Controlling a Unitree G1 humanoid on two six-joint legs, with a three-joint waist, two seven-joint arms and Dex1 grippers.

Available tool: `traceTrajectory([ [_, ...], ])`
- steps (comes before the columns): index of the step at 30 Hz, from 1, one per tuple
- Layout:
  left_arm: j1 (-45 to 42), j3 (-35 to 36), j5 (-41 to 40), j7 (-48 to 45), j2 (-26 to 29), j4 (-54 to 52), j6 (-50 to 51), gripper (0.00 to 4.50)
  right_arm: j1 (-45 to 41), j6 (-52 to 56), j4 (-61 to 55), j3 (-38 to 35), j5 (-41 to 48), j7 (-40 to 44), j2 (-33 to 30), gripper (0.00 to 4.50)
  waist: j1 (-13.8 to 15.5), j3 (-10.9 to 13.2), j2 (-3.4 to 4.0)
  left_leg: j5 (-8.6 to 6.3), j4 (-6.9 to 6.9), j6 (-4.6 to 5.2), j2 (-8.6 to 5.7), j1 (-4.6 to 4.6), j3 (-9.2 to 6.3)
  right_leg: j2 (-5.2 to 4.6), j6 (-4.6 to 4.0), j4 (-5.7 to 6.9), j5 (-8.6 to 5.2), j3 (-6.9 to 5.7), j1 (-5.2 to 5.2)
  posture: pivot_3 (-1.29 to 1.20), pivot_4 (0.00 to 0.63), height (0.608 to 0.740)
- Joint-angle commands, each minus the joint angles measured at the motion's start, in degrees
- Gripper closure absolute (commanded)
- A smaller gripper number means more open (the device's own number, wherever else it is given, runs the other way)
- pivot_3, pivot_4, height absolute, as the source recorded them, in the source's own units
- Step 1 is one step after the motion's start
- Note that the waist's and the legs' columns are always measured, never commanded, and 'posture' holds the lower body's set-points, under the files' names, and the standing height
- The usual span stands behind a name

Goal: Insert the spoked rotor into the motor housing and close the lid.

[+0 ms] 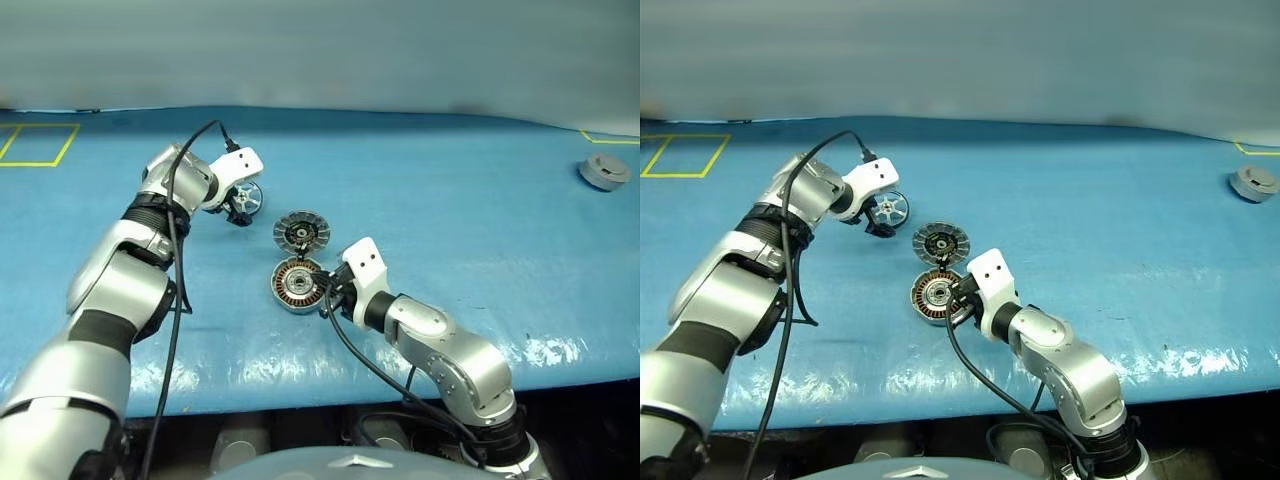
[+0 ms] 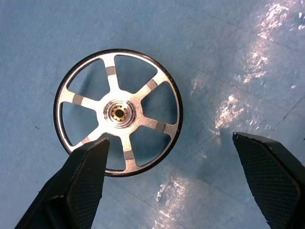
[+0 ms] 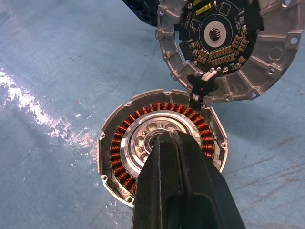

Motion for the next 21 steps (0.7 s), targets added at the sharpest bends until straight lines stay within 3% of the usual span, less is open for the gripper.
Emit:
traceTrajectory([
  [1,-3.76,2.75,0.69,2.96,-1.26,4.14,-0.98,0.00,-0.77,-0.94,-1.10,-0.11,0.48,0.39,-0.17,4.47,0.02,0.01,-0.01,0.00,0.01,0.01,0.00,0.00,0.01,0.00,0.01,0.00,0.00,0.00,0.00,0.00,0.150,0.740],
  [21,-7.37,6.96,2.82,10.96,-6.57,15.33,-3.93,0.00,1.74,-1.74,-1.85,0.37,0.09,-1.45,0.83,4.47,-0.05,0.02,-0.04,-0.01,0.12,0.01,-0.01,0.00,0.01,-0.01,0.04,0.09,0.03,0.01,0.01,0.00,0.150,0.740],
])
